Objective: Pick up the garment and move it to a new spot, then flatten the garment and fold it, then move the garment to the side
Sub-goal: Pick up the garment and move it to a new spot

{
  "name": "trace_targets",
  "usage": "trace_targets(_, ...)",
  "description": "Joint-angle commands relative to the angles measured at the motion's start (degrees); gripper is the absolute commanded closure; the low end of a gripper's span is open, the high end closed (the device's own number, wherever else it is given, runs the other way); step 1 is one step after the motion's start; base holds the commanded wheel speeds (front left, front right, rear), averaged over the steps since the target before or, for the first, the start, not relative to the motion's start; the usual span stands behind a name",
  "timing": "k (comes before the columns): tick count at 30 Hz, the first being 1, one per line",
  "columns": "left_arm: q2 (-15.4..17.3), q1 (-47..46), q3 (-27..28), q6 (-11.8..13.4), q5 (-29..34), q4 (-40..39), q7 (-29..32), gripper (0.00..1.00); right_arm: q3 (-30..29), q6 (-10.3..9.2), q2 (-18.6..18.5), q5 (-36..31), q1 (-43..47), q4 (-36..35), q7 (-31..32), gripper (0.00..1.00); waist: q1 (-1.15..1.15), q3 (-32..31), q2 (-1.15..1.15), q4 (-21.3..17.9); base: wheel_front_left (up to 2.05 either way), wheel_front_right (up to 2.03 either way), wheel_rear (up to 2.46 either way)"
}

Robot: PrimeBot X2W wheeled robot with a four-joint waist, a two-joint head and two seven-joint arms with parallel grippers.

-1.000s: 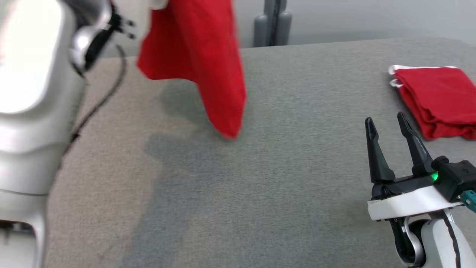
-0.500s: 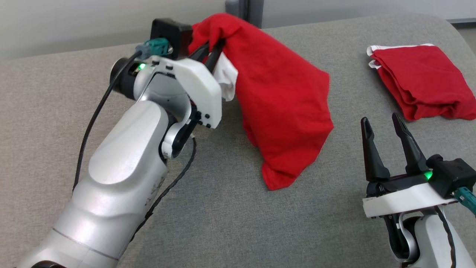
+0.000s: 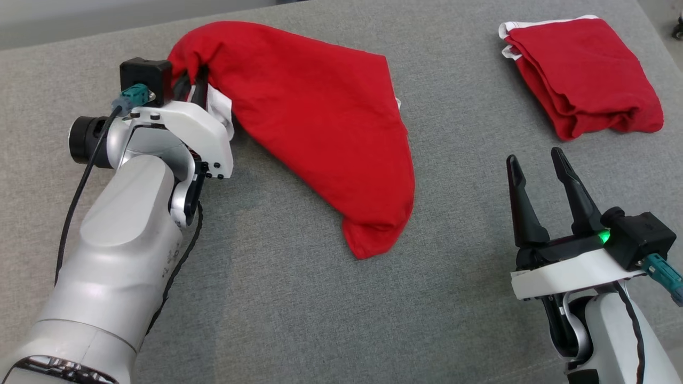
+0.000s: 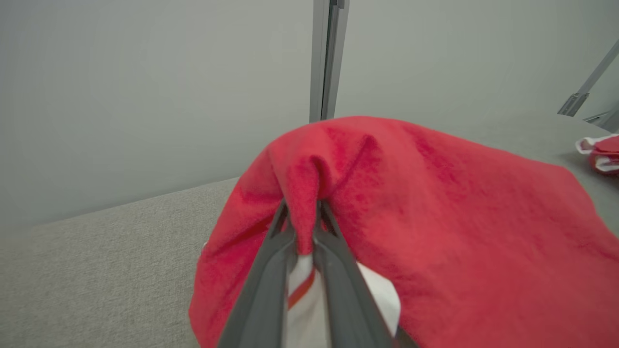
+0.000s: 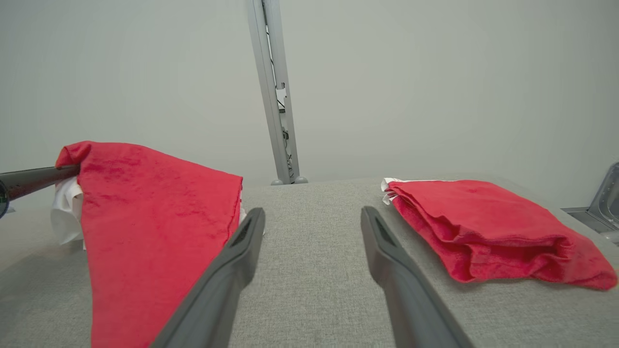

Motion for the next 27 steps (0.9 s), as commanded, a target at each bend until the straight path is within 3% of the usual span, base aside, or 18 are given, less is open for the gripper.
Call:
trace_targets(1,0.1,-1.1,0.2,0.2,0.4,0.9,-1.3,0.01,0.0,0.01,-0.3,-0.2,-0.4,0.2,-0.3,0.00,0.00,0.3,0.00,-0.4,0.00,0.00,0.00)
trace_targets(9,-2.5,-2.7,-0.6,-2.7,0.0,8.0,-6.7,0.00,-0.6,0.01,-0.3,-0.9,0.5,1.1,-0.5,0.00,0.00,-1.9,0.00,1.4,0.00,0.00,0.00)
trace_targets(16,-4.2,0.7,-1.6,-6.3,-0.3,8.3,-9.4,0.00,-1.2,0.01,-0.3,-1.4,2.2,2.4,-0.6,0.00,0.00,-7.0,0.00,4.8,0.00,0.00,0.00)
trace_targets(20,-4.4,4.6,-0.1,-6.7,-0.7,4.8,-9.9,0.00,-1.6,0.01,-0.3,-1.8,3.5,3.0,-0.5,0.00,0.00,-10.4,0.00,6.4,0.00,0.00,0.00)
trace_targets(27,-3.0,19.2,5.9,-3.8,1.5,-10.3,-9.8,0.00,-3.1,0.01,-0.3,-2.8,6.8,3.6,0.4,0.00,0.00,-15.7,0.00,9.1,0.00,0.00,0.00)
